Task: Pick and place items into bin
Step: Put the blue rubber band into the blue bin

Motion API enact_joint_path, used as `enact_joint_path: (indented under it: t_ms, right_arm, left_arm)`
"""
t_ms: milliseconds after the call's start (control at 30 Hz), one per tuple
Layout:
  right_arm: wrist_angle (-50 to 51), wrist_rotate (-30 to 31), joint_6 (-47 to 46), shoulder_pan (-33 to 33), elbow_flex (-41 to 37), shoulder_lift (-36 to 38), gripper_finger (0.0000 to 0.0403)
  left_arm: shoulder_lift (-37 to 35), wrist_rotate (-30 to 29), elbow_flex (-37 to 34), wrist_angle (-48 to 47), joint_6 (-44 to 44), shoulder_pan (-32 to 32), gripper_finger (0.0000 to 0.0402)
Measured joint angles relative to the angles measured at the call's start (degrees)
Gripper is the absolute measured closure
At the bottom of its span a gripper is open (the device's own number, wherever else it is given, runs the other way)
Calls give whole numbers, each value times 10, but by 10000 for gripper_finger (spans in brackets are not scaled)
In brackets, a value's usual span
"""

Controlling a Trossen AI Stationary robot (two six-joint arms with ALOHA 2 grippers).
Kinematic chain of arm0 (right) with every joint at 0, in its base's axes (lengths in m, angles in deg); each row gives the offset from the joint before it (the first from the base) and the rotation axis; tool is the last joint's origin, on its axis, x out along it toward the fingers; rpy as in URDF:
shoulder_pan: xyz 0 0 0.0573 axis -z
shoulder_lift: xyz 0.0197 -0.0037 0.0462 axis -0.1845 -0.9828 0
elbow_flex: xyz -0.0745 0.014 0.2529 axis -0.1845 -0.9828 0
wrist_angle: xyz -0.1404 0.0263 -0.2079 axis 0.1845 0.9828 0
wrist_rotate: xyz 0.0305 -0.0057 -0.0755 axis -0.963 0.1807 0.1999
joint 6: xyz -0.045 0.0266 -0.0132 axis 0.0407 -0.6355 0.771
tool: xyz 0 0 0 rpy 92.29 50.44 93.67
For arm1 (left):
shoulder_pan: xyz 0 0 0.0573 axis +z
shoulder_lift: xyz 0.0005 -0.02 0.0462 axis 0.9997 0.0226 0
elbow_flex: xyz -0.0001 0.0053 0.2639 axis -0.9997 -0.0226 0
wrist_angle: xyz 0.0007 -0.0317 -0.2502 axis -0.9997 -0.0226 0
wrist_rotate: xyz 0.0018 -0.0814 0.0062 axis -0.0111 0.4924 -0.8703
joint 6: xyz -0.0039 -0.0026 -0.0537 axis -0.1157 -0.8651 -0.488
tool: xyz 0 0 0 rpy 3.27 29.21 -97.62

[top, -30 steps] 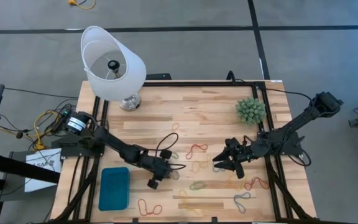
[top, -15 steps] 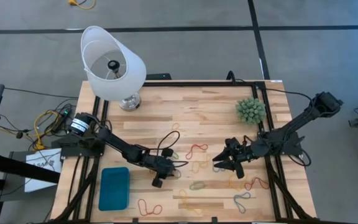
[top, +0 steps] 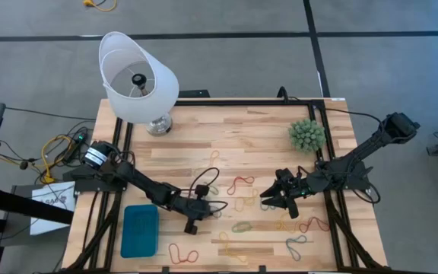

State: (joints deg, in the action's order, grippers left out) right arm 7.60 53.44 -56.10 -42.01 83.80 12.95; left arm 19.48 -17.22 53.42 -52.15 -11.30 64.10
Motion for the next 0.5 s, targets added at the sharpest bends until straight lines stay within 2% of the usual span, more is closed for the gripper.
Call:
enact_joint_path:
  t_ms: [67, 167, 300, 500]
  right_arm:
    - [0, 0, 0, 0, 0, 0, 253]
    - [0, 0, 0, 0, 0, 0, 255]
    - [0, 0, 0, 0, 0, 0, 258]
    - [0, 0, 1, 0, 0, 0, 259]
  left_arm:
    - [-23, -12, 2, -31, 4, -7, 401]
    - [-88, -37, 9, -127, 14, -19, 401]
    - [-206, -89, 34, -249, -1, -42, 401]
    - [-367, -117, 69, -392, -65, -115, 401]
